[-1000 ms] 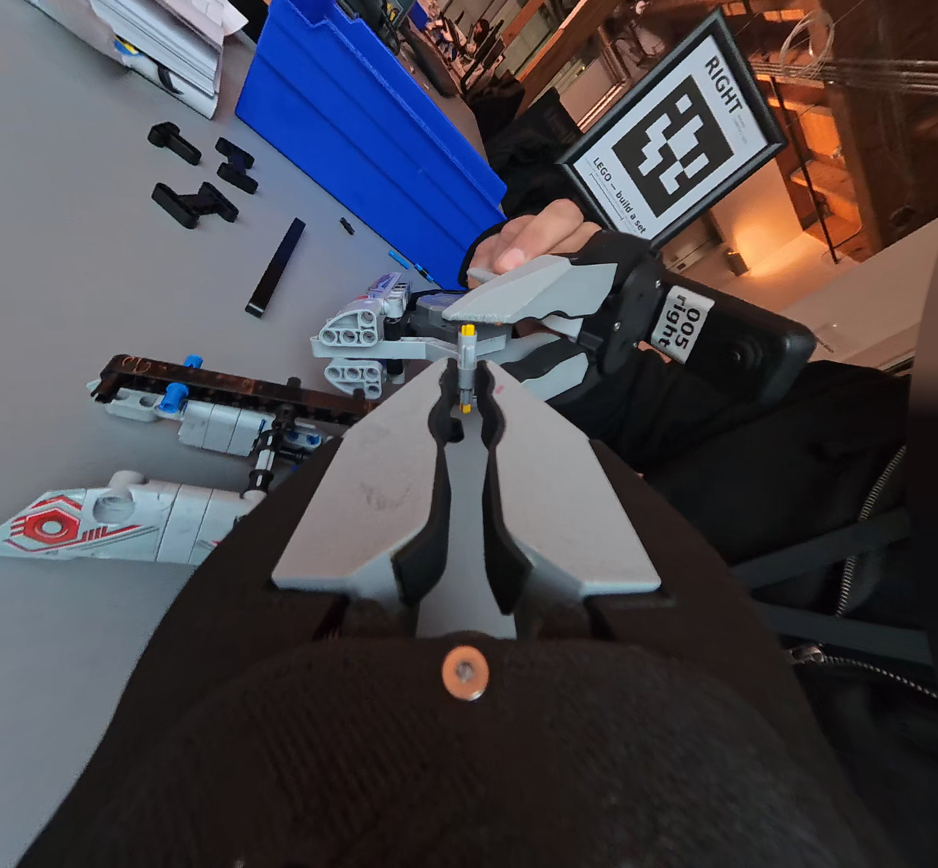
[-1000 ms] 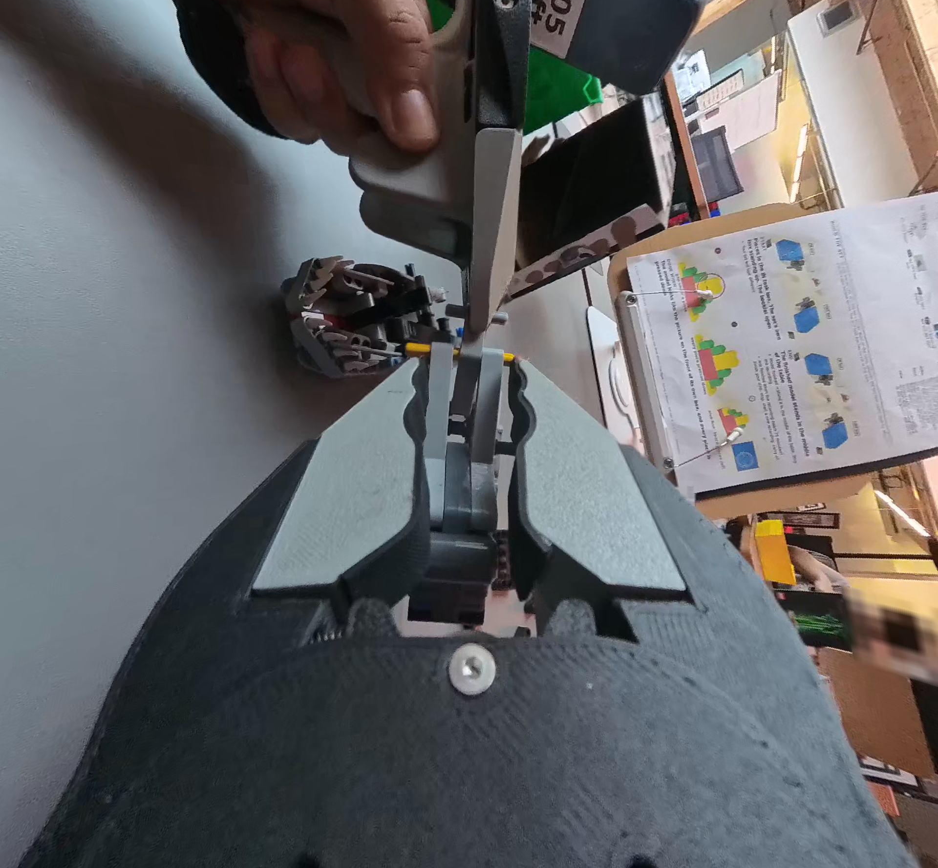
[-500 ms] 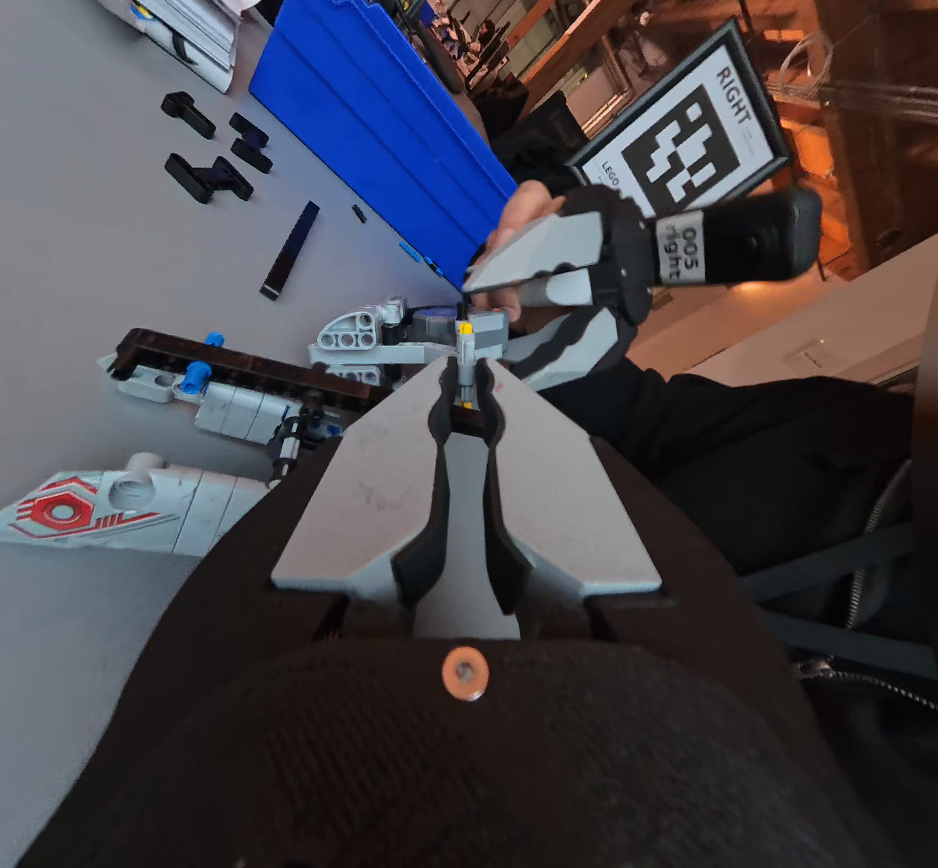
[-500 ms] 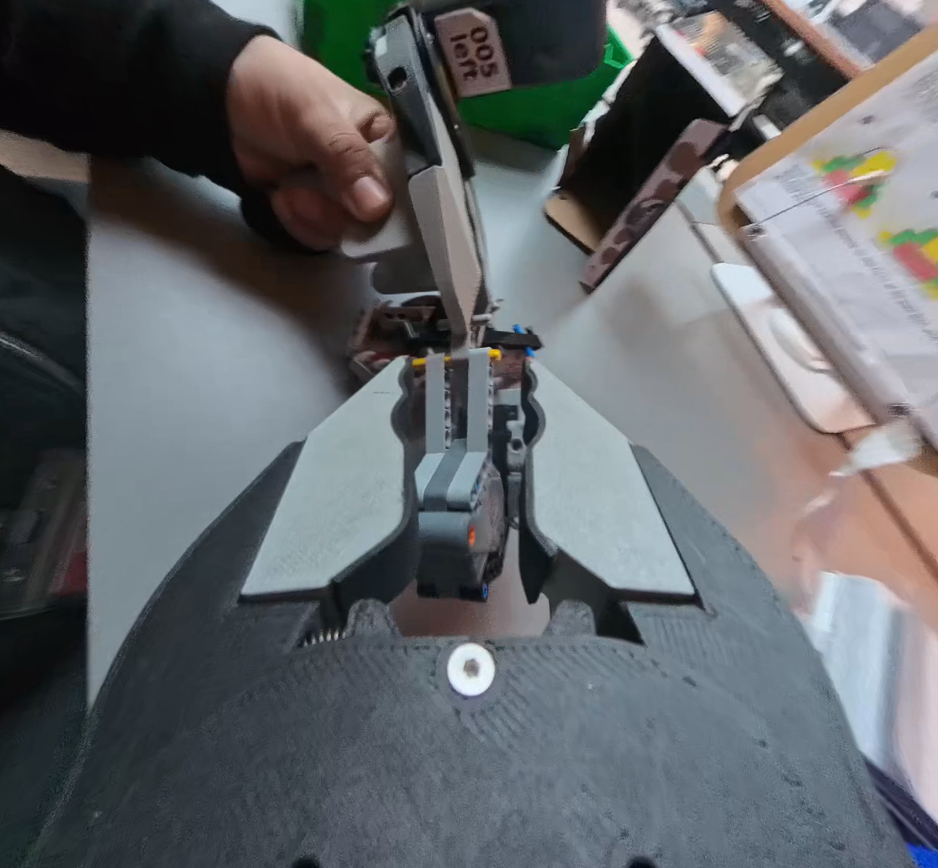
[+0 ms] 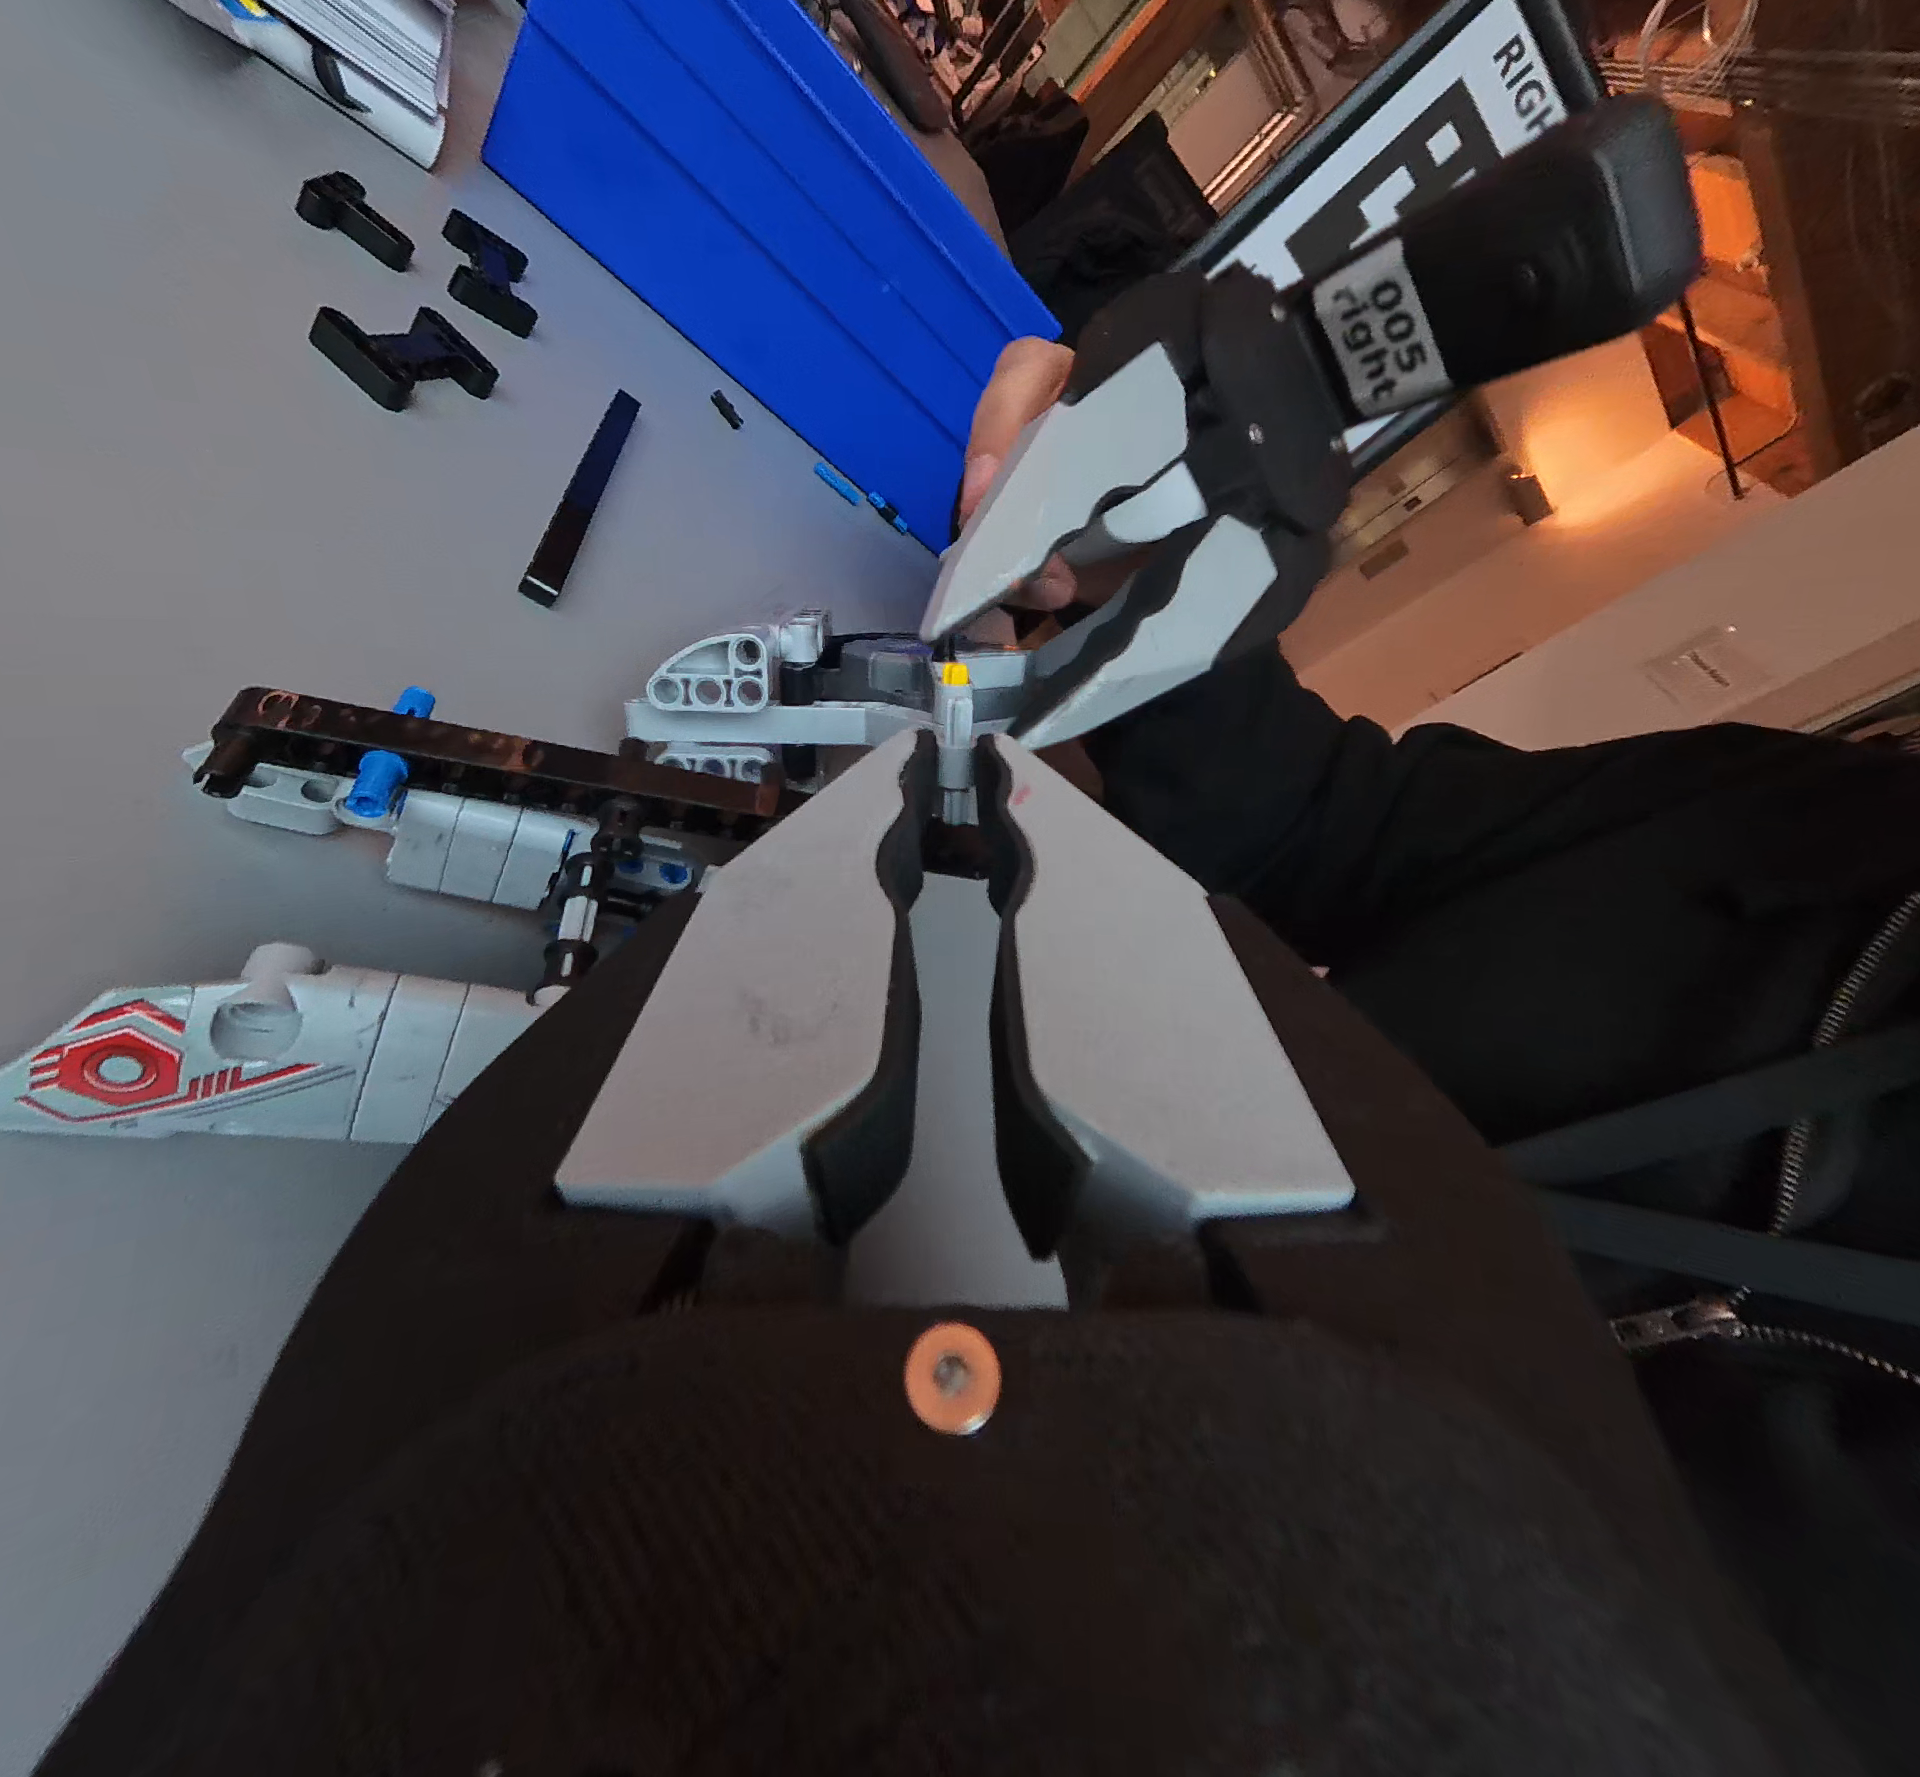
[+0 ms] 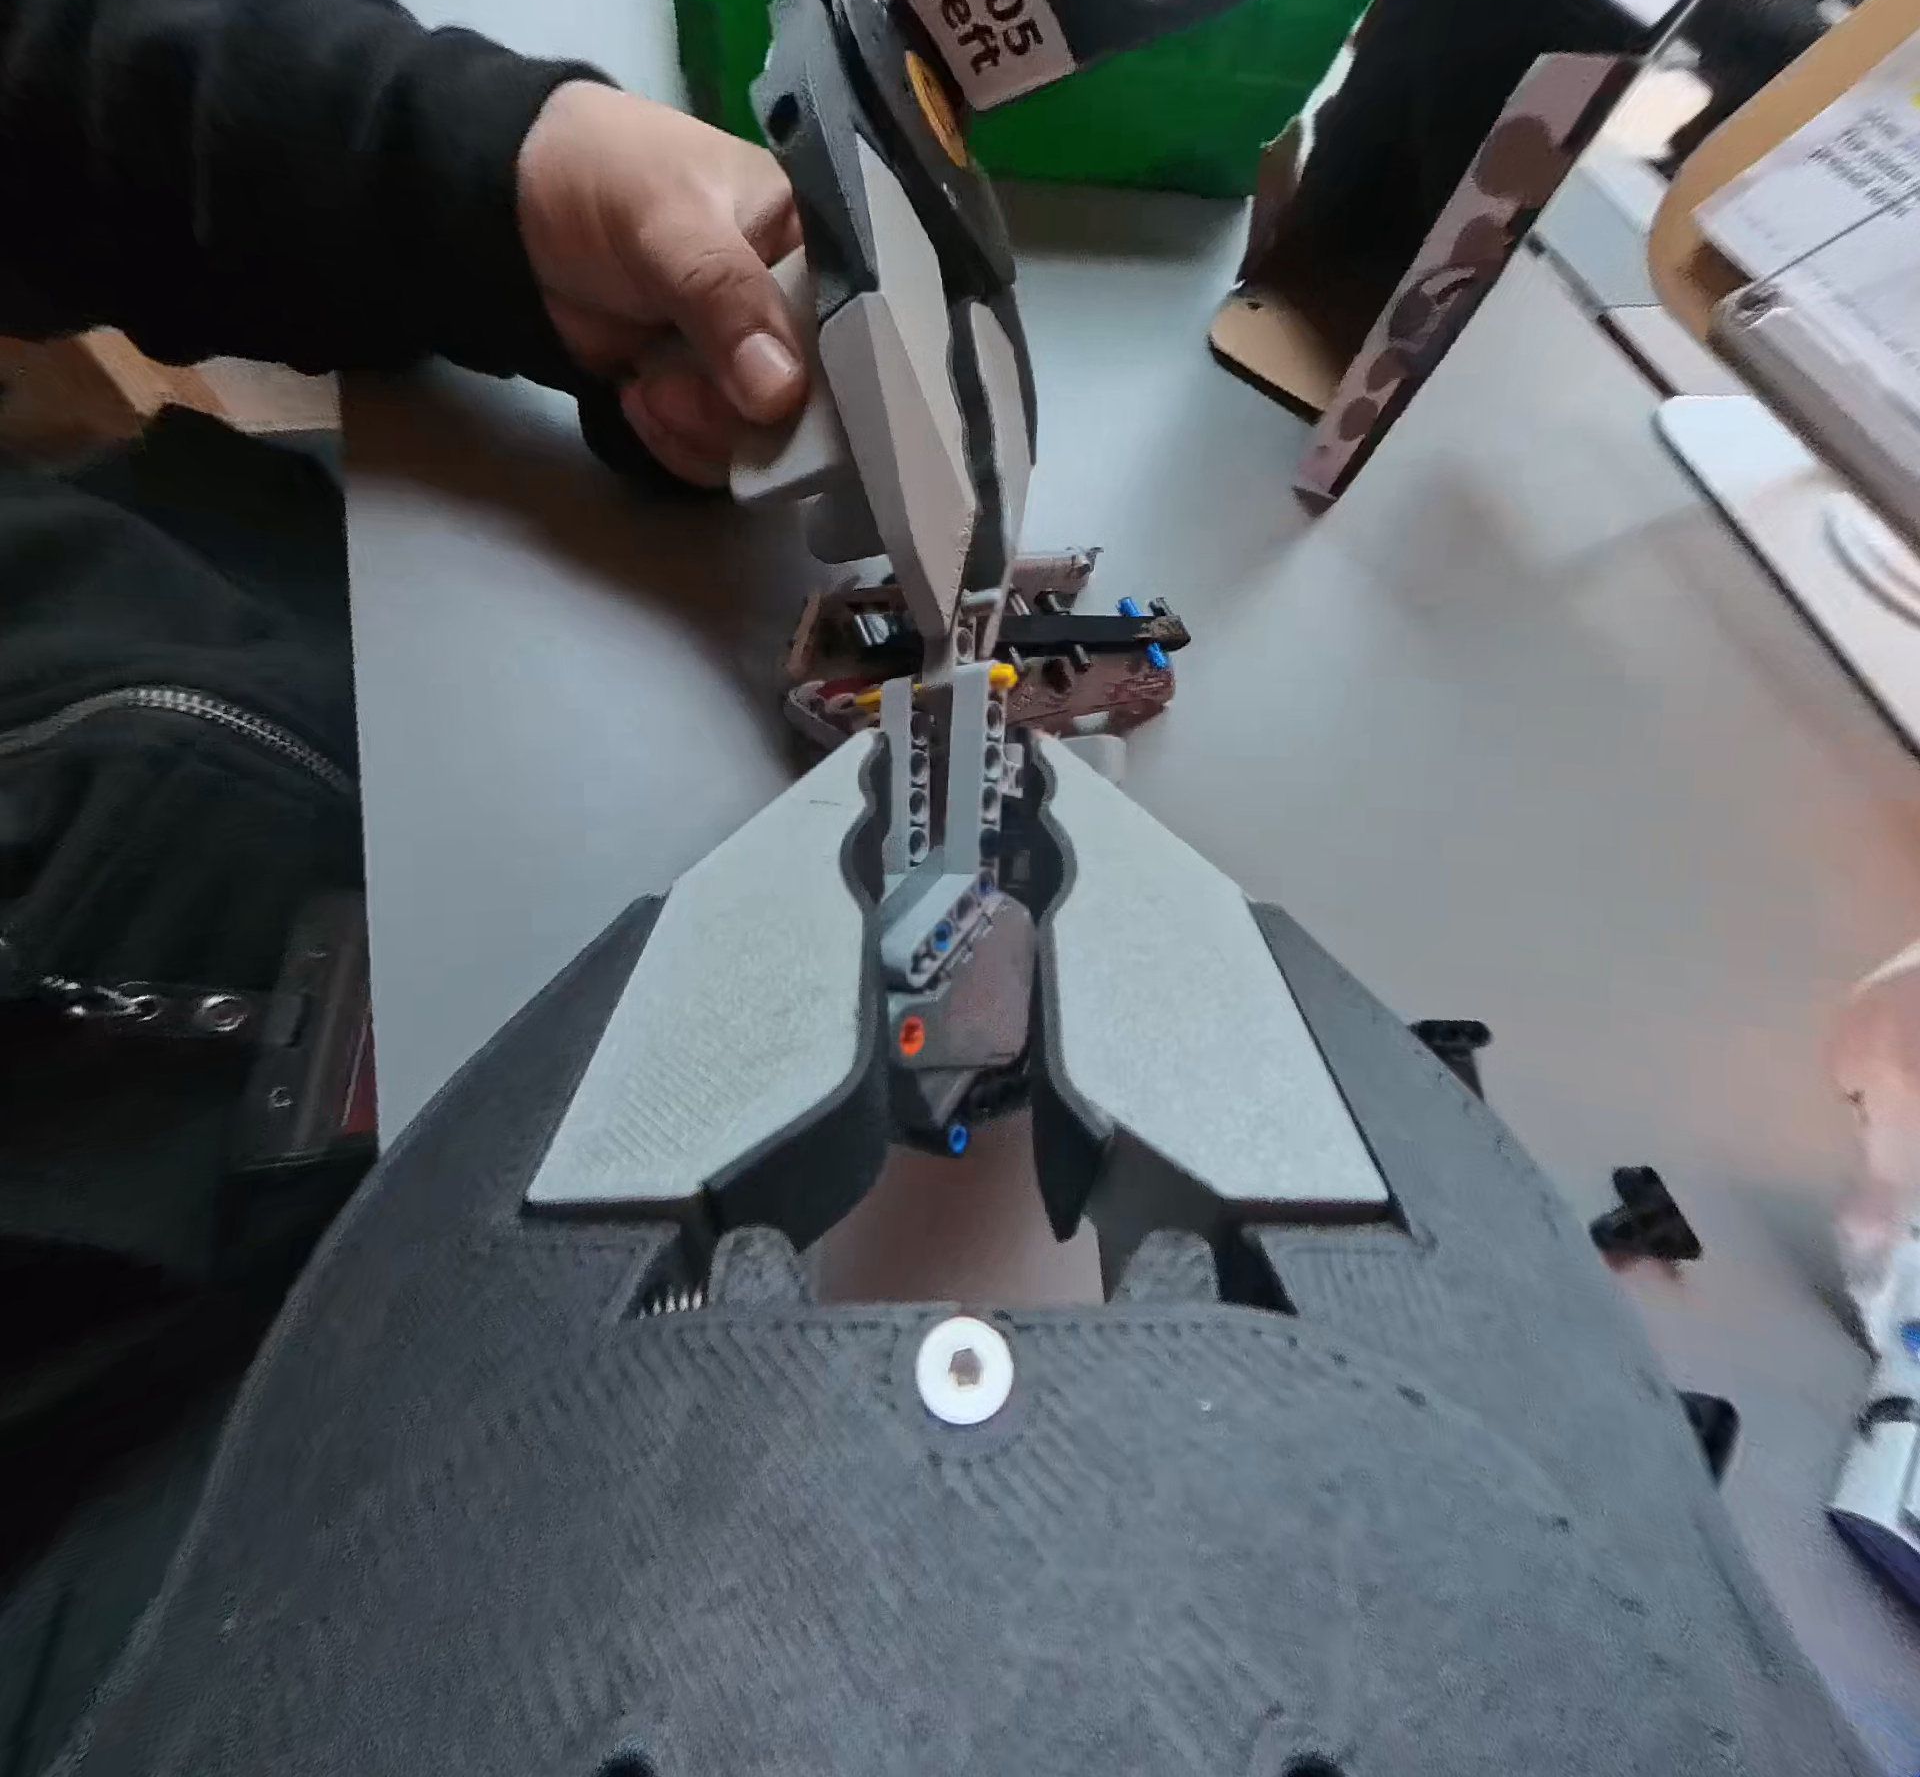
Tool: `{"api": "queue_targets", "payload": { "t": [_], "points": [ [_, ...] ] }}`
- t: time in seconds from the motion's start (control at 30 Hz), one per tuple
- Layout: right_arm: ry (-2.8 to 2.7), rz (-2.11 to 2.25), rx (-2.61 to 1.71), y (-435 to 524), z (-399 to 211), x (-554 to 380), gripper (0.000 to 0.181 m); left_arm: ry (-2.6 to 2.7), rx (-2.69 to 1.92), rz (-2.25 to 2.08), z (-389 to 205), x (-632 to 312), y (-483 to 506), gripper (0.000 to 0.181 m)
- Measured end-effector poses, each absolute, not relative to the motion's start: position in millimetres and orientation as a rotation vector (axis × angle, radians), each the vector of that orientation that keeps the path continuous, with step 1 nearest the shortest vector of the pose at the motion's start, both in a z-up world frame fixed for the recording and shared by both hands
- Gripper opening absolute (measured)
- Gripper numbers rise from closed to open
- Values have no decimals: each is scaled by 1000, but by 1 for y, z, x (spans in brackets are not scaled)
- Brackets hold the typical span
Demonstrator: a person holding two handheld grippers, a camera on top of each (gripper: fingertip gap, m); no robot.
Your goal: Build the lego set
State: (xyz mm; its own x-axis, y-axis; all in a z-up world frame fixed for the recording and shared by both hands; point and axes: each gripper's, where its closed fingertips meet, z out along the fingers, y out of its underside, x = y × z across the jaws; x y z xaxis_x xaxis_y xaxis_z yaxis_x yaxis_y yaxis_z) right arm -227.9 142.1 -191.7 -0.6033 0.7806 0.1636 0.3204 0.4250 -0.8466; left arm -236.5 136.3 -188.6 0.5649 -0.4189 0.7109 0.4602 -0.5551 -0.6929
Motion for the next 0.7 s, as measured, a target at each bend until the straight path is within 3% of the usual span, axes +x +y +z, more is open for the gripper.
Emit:
{"api": "queue_targets", "payload": {
  "t": [0.13,0.3,0.37,0.47,0.7],
  "points": [
    [-2179,1024,-955,147,-195,-234,10,-58,-1828,-1157,-189,-239,136,6],
    [-2117,699,-823,147,-197,-242,22,-93,-1833,-1197,-194,-235,137,7],
    [-2069,597,-745,146,-196,-242,6,-105,-1828,-1210,-194,-237,137,7],
    [-1992,458,-660,149,-194,-244,4,-106,-1843,-1171,-195,-238,138,7],
    [-1865,630,-816,154,-192,-249,5,-130,-1831,-1103,-193,-244,142,7]
  ]
}}
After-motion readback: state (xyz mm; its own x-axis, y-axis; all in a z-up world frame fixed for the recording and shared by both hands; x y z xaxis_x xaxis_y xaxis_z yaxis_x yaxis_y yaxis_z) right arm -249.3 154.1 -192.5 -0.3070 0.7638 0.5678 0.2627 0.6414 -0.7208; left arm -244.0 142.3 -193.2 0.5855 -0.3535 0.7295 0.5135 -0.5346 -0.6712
